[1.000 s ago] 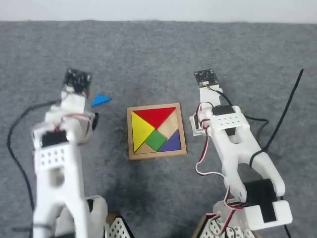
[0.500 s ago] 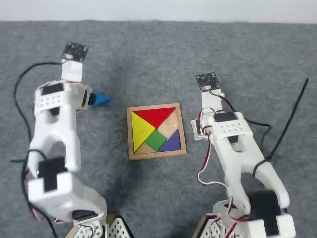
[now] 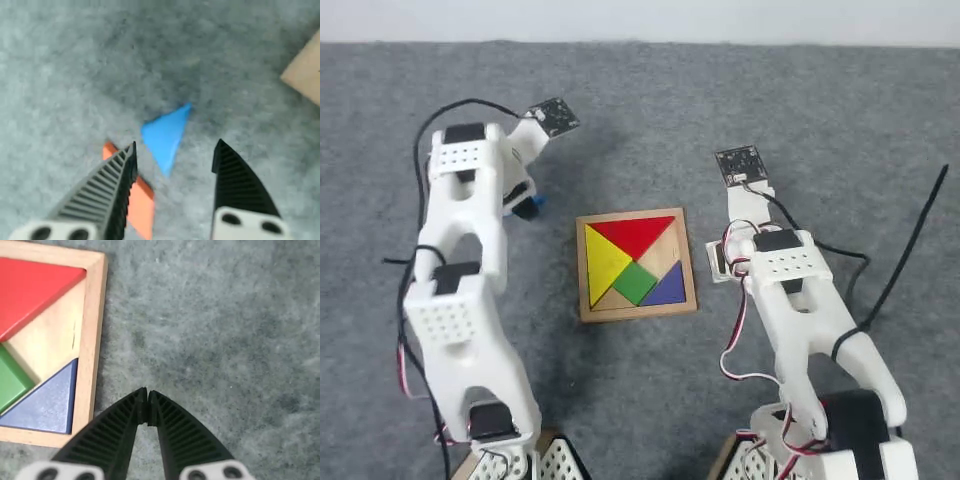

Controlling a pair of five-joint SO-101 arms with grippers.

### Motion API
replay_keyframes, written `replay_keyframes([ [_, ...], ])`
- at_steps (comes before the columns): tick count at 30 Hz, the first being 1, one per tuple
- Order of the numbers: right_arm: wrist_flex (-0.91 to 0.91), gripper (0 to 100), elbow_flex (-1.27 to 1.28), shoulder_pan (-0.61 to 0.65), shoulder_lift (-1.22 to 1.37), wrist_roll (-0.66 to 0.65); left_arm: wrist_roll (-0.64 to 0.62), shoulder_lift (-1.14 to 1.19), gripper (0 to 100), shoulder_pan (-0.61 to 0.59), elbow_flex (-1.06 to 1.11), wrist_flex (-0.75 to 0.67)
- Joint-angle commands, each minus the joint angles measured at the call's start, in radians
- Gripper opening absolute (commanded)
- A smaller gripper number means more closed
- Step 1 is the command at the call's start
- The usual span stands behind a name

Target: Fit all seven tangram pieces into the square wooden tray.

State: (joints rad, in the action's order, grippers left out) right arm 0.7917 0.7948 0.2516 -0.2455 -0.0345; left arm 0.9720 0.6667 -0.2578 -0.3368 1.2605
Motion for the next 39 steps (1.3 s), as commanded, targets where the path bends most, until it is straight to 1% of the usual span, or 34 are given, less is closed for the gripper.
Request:
replay_keyframes([
  [1,-0.018,0.6,-0.008,-0.008,-0.058,-0.015,0.104,0.091,24,0.006,-0.194,0.084],
  [3,-0.018,0.6,-0.008,-0.008,-0.058,-0.015,0.173,0.167,24,0.008,-0.288,0.147],
  [5,-0.018,0.6,-0.008,-0.008,-0.058,-0.015,0.199,0.241,24,0.008,-0.395,0.207],
  [12,-0.018,0.6,-0.009,-0.005,-0.058,-0.015,0.235,0.517,24,0.002,-0.792,0.374],
  [16,-0.018,0.6,-0.008,0.019,-0.058,-0.025,0.272,0.655,23,0.006,-0.992,0.486],
  [19,-0.018,0.6,-0.008,0.019,-0.058,-0.049,0.269,0.720,19,-0.005,-1.072,0.496],
  [24,-0.018,0.6,-0.008,0.019,-0.058,-0.049,0.273,0.732,12,-0.048,-1.075,0.496],
  [28,-0.018,0.6,-0.008,0.019,-0.058,-0.049,0.264,0.710,4,-0.055,-1.073,0.499],
  [31,-0.018,0.6,-0.008,0.018,-0.058,-0.051,0.187,0.629,4,-0.049,-1.007,0.500],
  [34,-0.018,0.6,-0.008,0.018,-0.058,-0.051,0.184,0.488,3,-0.034,-0.826,0.500],
  [37,-0.018,0.6,-0.008,0.016,-0.061,-0.051,0.192,0.307,3,-0.005,-0.565,0.499],
  [39,-0.018,0.6,-0.008,0.015,-0.061,-0.051,0.227,0.178,3,0.014,-0.392,0.497],
])
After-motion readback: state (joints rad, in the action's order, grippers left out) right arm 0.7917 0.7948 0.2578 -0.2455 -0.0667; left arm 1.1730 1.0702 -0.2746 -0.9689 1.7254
